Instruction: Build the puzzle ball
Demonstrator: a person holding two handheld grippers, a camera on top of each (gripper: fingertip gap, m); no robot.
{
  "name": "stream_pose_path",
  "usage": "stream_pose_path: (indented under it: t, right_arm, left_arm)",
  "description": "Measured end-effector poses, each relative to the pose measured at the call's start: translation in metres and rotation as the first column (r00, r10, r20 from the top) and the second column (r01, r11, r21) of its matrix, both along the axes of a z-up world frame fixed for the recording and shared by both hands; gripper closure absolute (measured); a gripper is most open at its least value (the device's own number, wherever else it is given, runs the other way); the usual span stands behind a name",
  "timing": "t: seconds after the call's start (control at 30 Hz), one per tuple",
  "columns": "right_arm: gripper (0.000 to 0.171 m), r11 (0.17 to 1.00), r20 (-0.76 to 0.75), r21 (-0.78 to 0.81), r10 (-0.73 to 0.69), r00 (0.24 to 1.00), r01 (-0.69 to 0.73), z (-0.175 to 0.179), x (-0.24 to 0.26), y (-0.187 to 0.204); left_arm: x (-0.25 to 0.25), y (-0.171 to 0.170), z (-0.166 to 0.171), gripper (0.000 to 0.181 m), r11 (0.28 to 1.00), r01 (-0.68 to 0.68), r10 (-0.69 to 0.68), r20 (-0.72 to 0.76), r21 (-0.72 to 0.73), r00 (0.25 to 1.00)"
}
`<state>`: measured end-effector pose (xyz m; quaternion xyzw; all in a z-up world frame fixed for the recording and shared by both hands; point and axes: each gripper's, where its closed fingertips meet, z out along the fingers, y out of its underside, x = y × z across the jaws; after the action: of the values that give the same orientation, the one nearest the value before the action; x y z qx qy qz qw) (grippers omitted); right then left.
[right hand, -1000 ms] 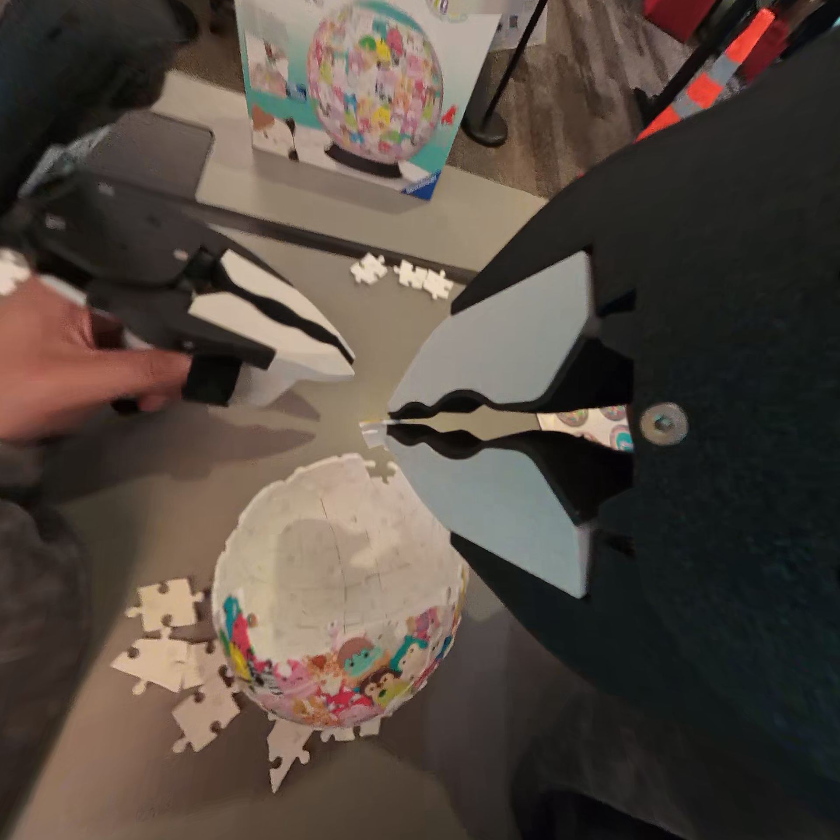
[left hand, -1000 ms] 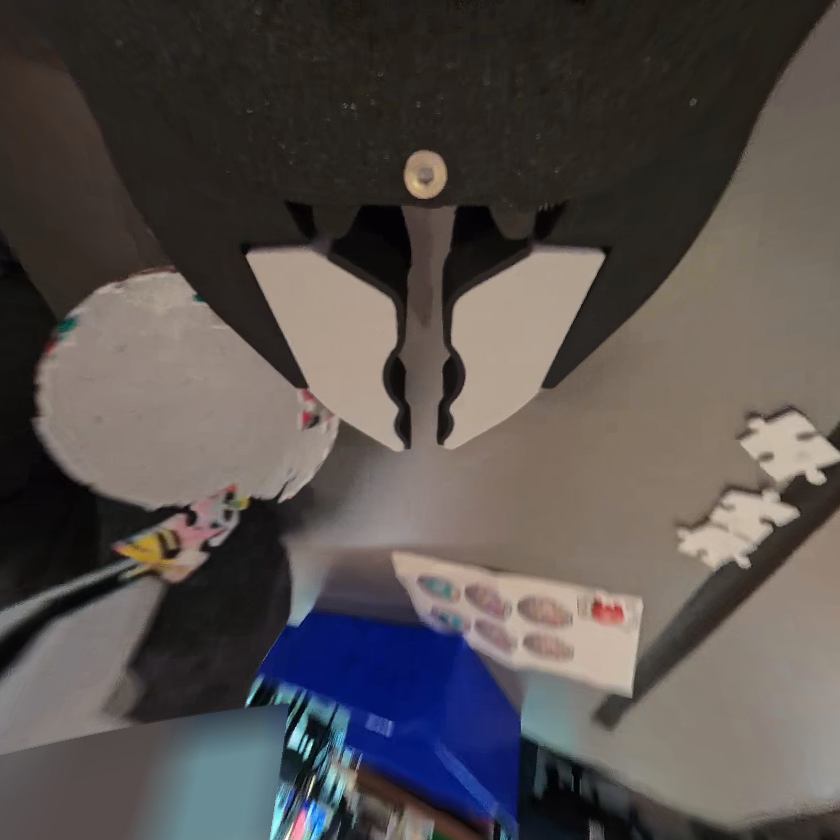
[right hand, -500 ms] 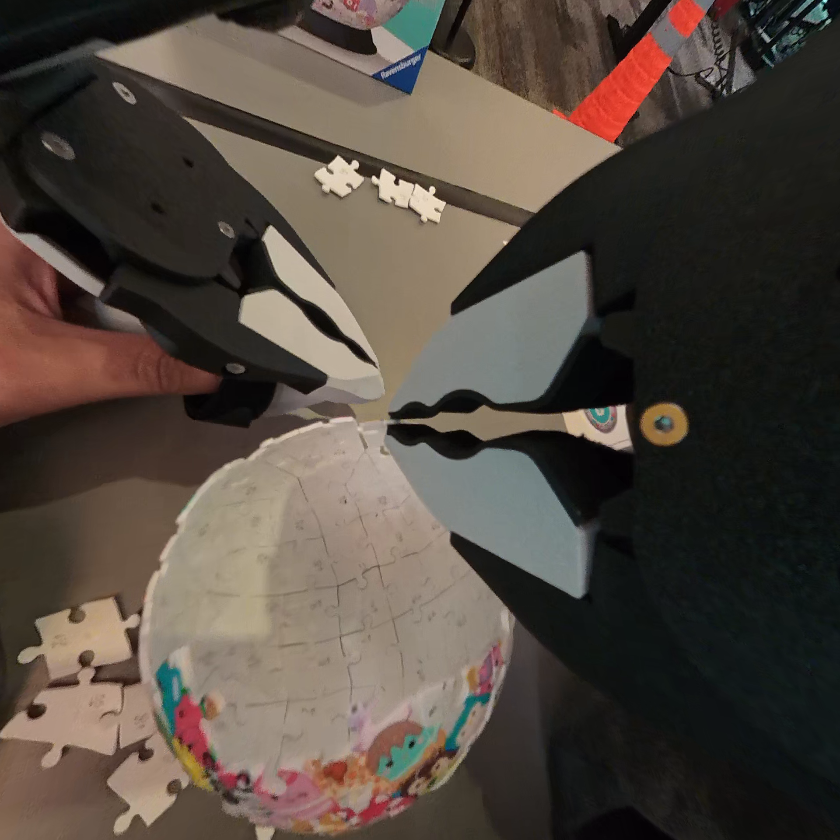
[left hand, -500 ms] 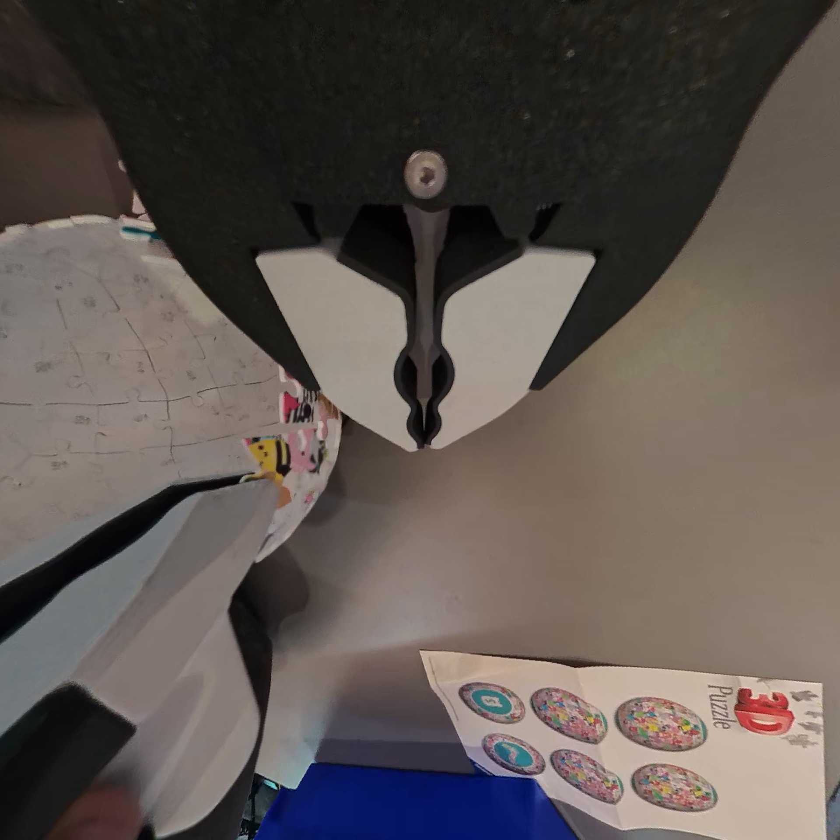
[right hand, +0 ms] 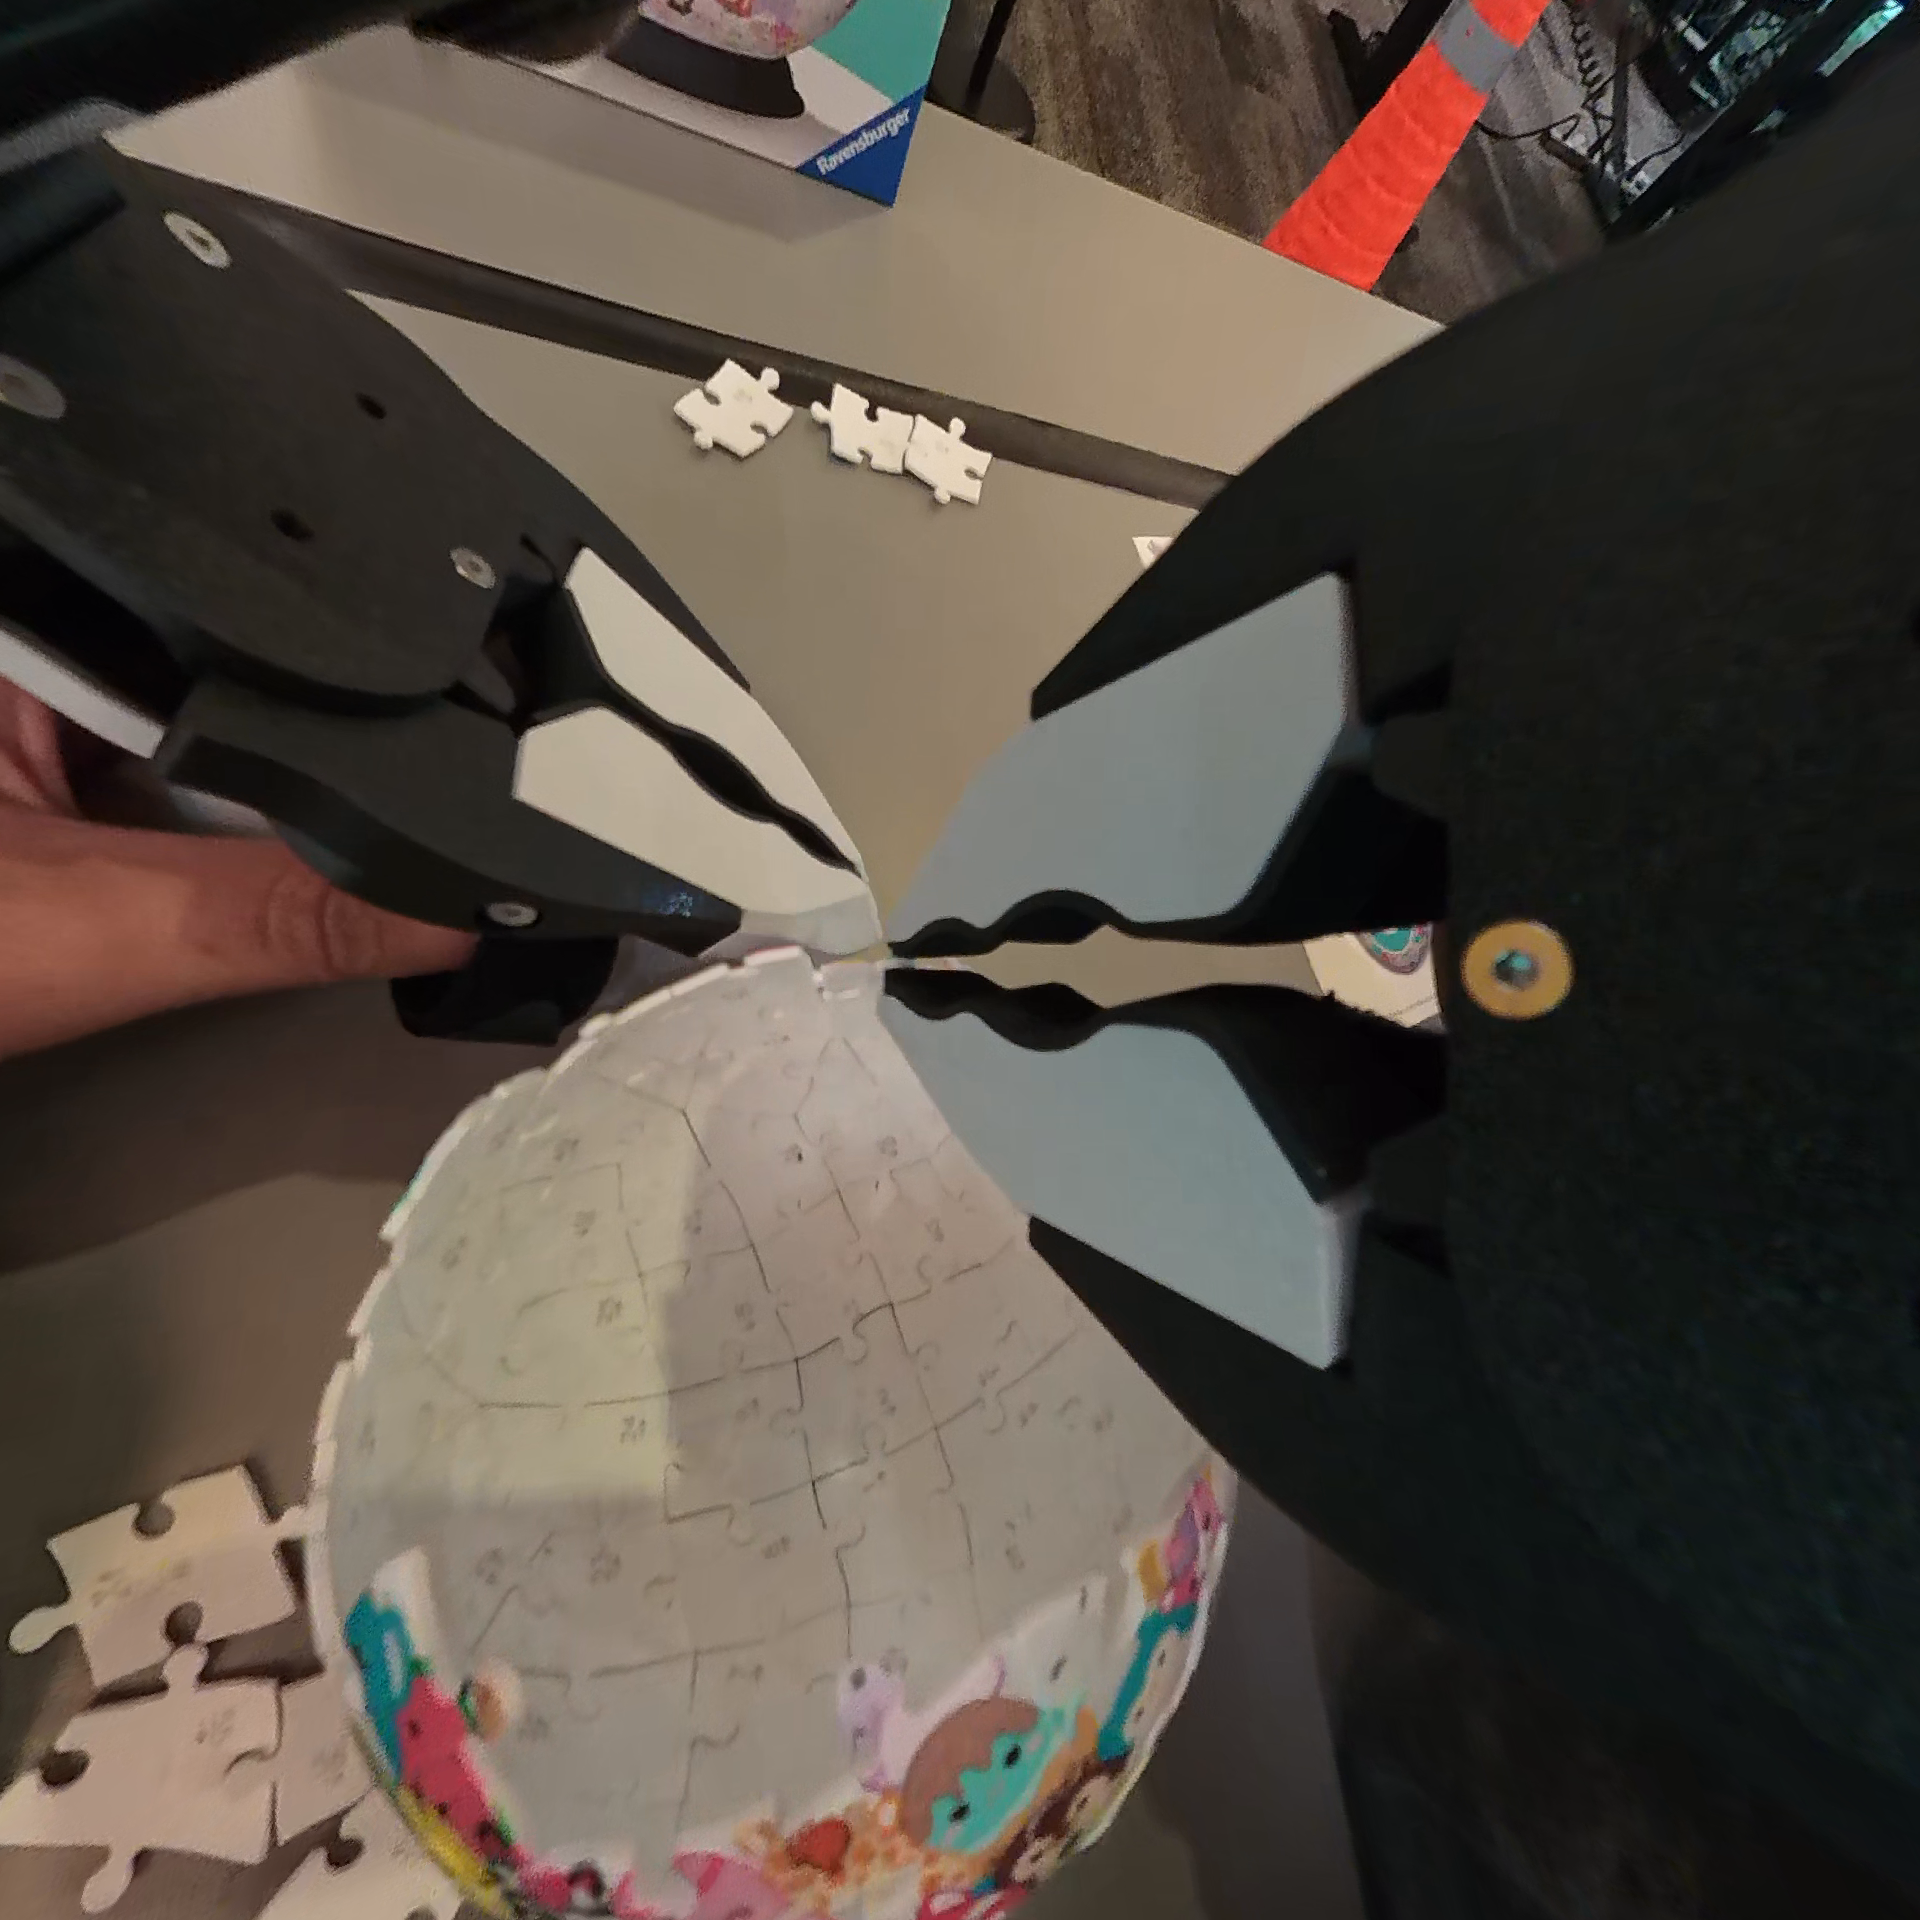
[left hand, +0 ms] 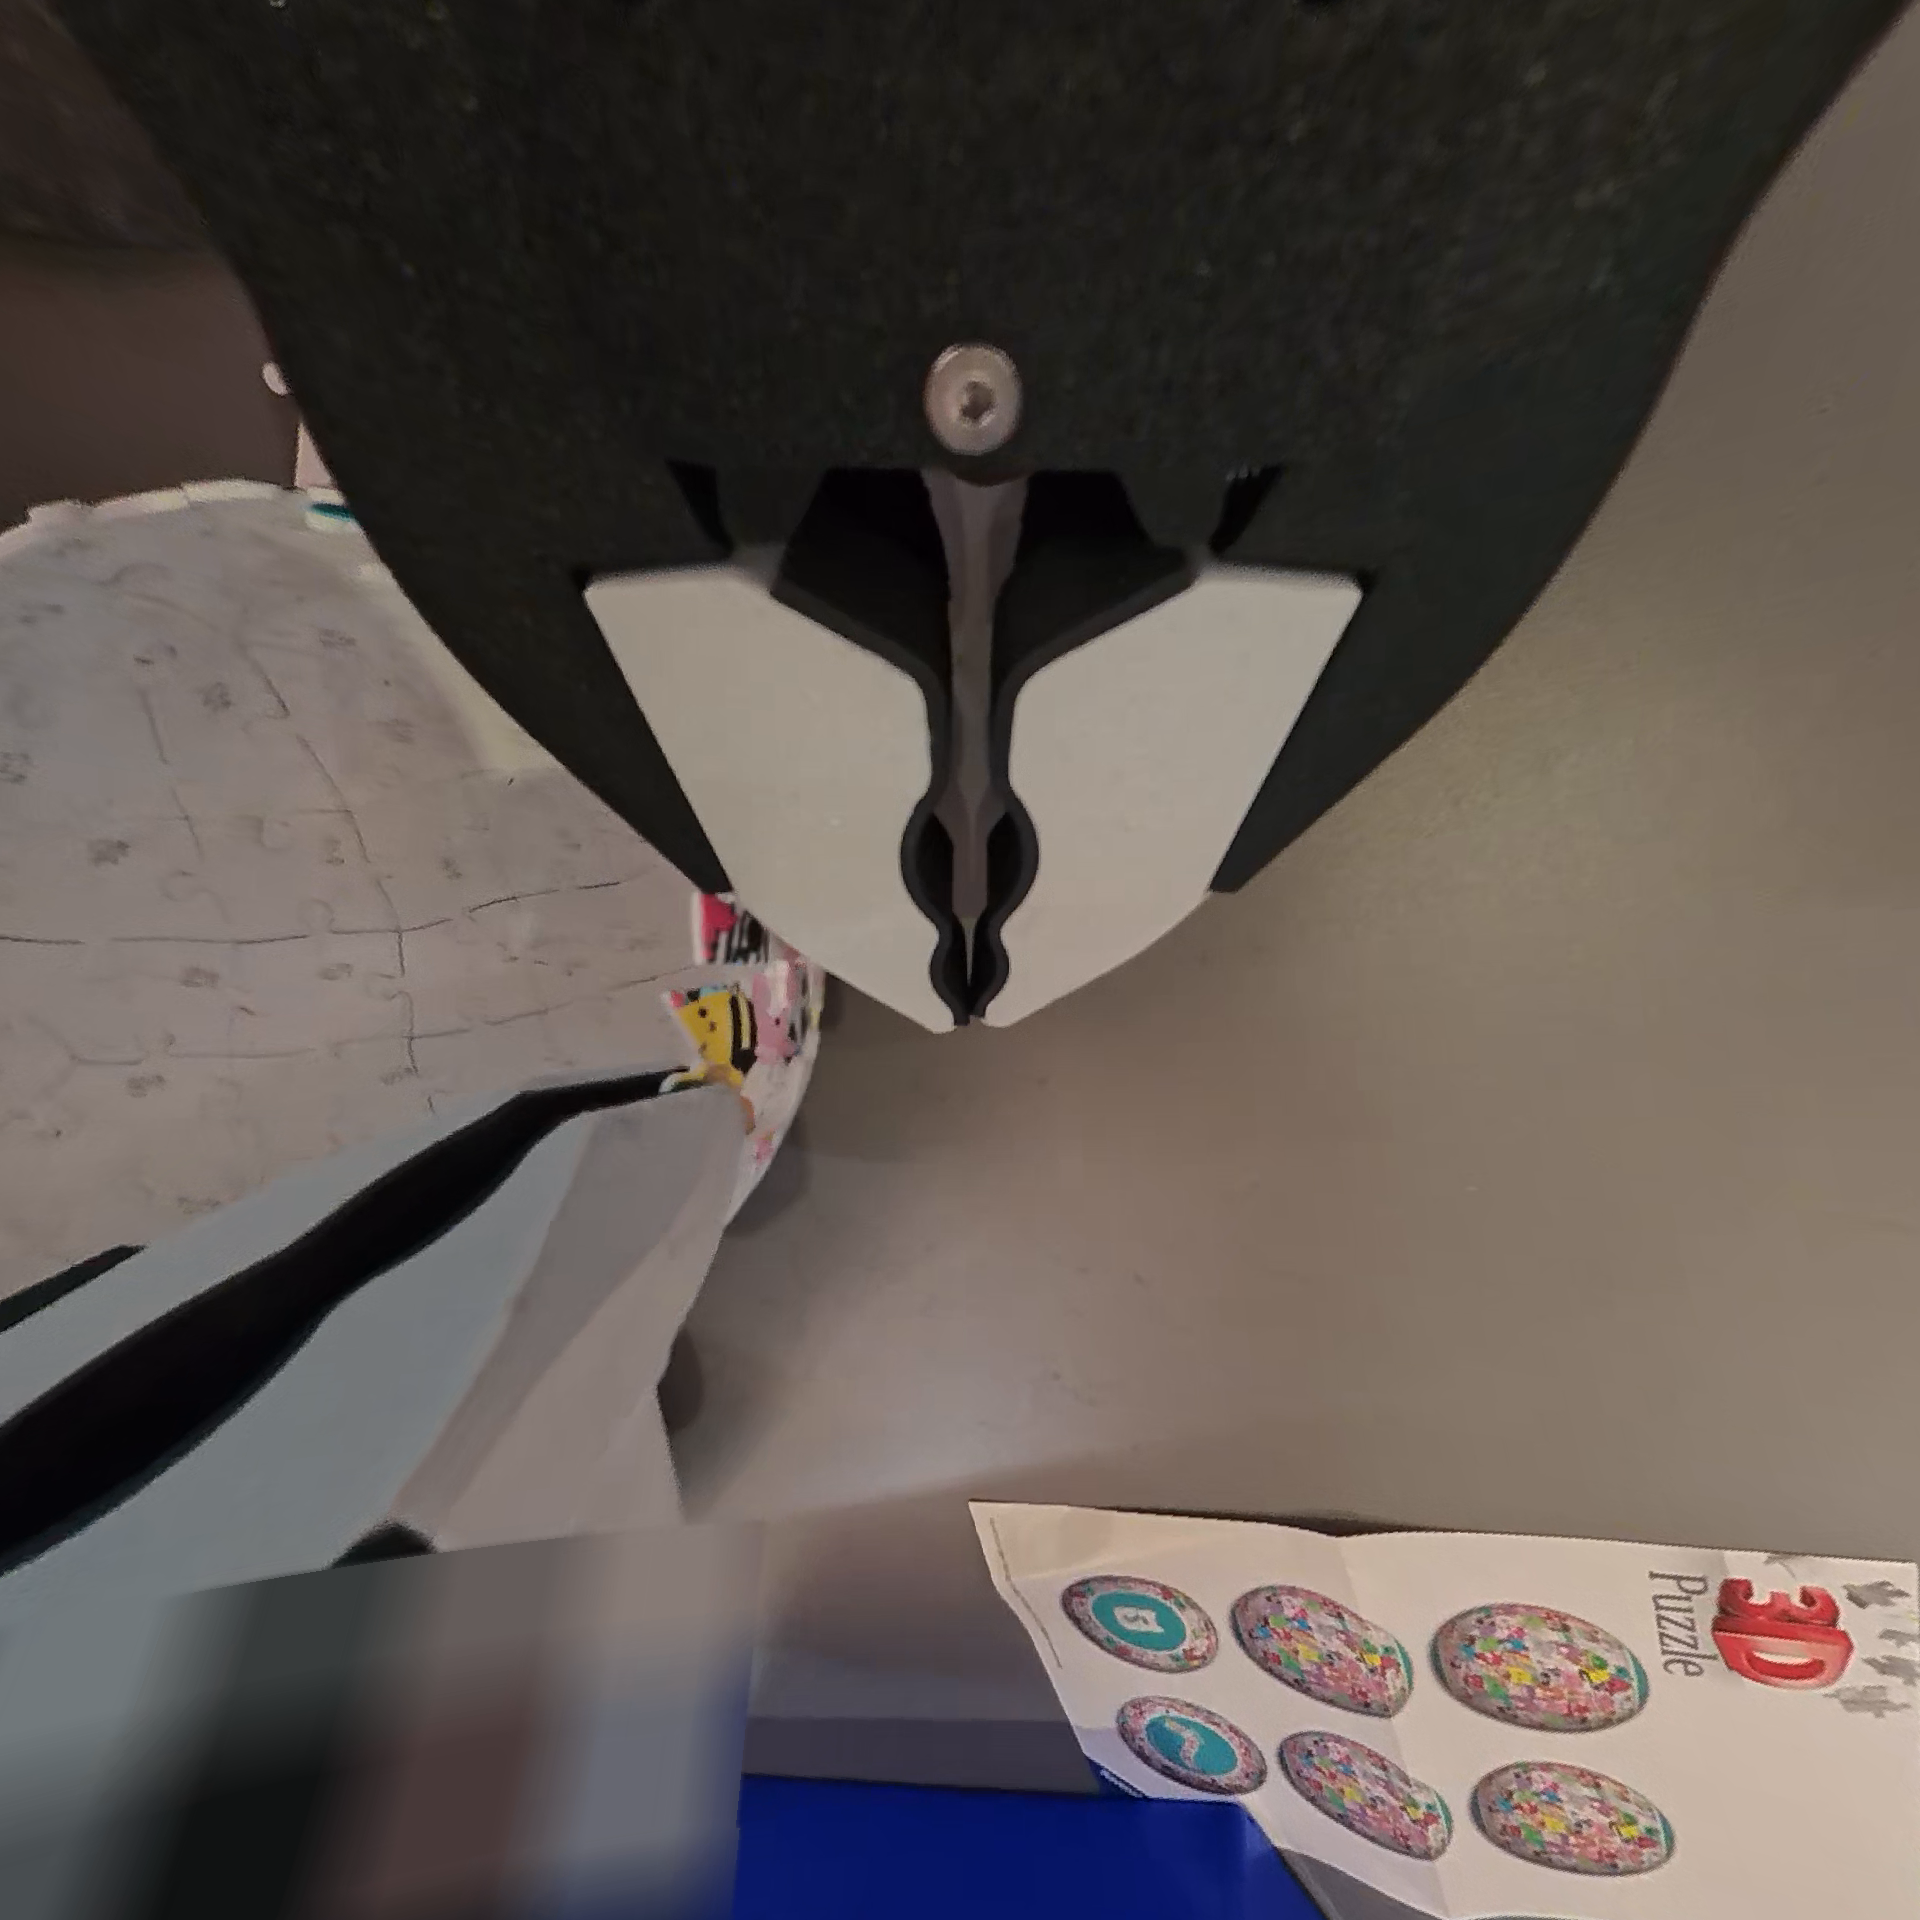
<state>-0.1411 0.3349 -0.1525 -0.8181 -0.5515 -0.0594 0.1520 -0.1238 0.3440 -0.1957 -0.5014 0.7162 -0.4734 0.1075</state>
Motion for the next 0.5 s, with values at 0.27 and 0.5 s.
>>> stream_pose_path:
  t: [0.27, 0.5]
  right_arm:
    - [0.169, 1.000, 0.027, 0.028, -0.007, 1.000, 0.006, -0.001, 0.001, 0.004]
    - [0.169, 0.999, 0.040, 0.040, -0.010, 0.999, 0.008, 0.000, 0.004, 0.006]
  left_arm:
    - [0.001, 0.000, 0.007, 0.181, 1.000, -0.009, 0.009, 0.043, -0.009, 0.999]
    - [-0.003, 0.003, 0.011, 0.181, 0.999, -0.008, 0.011, 0.058, -0.042, 0.998]
